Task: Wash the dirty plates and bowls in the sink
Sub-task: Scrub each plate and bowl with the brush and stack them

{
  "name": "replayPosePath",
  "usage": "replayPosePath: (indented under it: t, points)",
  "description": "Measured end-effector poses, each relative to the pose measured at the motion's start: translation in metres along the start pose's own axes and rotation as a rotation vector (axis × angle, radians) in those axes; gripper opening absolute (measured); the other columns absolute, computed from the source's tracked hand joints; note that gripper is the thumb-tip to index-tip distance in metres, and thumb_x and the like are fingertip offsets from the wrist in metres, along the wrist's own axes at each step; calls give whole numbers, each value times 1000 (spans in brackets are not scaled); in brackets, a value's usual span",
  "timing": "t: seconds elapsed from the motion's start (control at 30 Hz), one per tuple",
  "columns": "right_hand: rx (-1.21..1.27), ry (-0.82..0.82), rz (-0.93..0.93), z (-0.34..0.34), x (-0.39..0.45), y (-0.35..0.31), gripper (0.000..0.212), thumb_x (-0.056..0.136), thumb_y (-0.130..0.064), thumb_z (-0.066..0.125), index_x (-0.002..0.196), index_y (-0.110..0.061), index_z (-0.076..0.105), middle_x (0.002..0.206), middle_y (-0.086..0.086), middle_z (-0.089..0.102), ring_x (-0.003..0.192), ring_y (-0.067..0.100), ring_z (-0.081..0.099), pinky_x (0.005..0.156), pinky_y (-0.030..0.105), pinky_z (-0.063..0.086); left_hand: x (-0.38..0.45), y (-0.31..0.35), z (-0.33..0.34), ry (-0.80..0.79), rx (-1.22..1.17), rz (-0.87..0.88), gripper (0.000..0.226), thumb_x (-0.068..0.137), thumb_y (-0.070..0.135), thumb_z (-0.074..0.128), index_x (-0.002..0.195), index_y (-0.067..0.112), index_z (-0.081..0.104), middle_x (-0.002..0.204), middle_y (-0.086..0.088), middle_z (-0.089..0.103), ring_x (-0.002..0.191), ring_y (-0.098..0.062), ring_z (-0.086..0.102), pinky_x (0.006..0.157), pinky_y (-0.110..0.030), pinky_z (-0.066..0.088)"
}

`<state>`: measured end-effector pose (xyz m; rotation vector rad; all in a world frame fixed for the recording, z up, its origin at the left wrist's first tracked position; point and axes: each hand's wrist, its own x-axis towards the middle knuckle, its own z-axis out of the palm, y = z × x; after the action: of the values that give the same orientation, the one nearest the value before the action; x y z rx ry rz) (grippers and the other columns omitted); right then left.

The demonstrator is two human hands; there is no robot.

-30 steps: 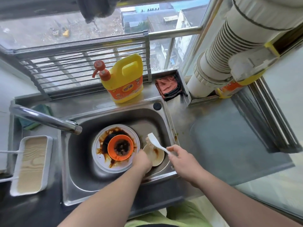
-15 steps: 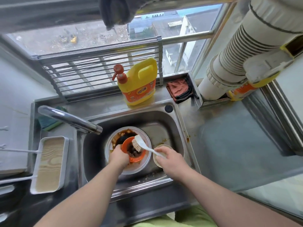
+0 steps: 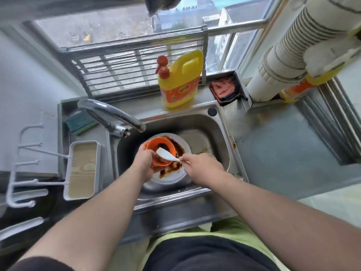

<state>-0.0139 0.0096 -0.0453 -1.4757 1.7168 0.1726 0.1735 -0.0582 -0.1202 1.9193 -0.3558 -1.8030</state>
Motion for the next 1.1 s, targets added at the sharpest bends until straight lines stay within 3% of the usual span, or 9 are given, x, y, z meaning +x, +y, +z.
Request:
replayPosePath:
  t: [0.07,0.17,0.3,0.47,0.63,0.73,0.8,0.97,1.1]
  points:
    - [83,-38,-41,2,-4,-17,34,107,-38,46,136,-40,63,132,-1,70,111,26,65,95,40,55,-8,-2,-2,-15,-11,-17,28,112,28,44,138,34,52,131,-15,61,108,-40,68,67,-54,63]
    - [71,2,-60,4,-1,-33,36,108,-38,45,140,-40,61,137,-4,67,120,26,64,95,38,52,-20,-8,0,-37,-53,-11,41,111,53,35,146,33,44,133,-14,60,105,-38,68,62,-49,63]
    - [-65,61,29,3,1,-17,33,107,-45,43,135,-49,60,125,-1,71,104,28,66,86,41,57,-19,-10,-8,-17,-81,4,46,111,56,30,150,35,39,129,-13,59,105,-36,66,63,-48,63]
    - [191,11,-30,16,0,-33,28,105,-40,54,128,-38,69,125,-6,71,100,19,66,85,37,57,-27,-18,-2,7,-206,-67,53,111,55,30,159,33,29,139,-12,49,103,-36,60,64,-53,62]
    - [-145,60,38,7,0,-18,28,109,-43,43,129,-47,62,106,-3,72,91,24,67,76,37,57,-24,-21,-1,11,-196,-57,50,111,53,33,157,35,31,140,-16,48,95,-36,61,65,-51,65]
    - [206,-25,68,22,-3,-27,20,105,-35,52,118,-37,67,82,-3,64,63,15,56,57,29,47,-21,-22,2,68,-193,-63,49,110,55,31,157,38,31,140,-14,48,93,-35,60,62,-51,63]
    - [377,-27,82,27,5,-36,18,104,-31,56,117,-32,69,81,-3,63,58,14,52,50,26,40,-26,-28,10,79,-264,-125,51,110,57,30,157,37,31,139,-14,50,92,-34,62,60,-49,62]
    - [-120,13,45,16,2,-24,29,108,-38,45,130,-41,63,109,0,72,91,27,67,81,41,60,-20,-24,7,76,-152,-95,47,111,55,32,153,33,36,133,-16,52,94,-36,64,63,-49,66]
    - [56,-99,14,12,-7,-41,29,107,-30,49,131,-34,65,115,1,70,97,25,67,86,38,57,-10,-25,1,93,-28,-43,45,111,56,29,151,37,36,139,-14,51,98,-34,63,58,-45,64]
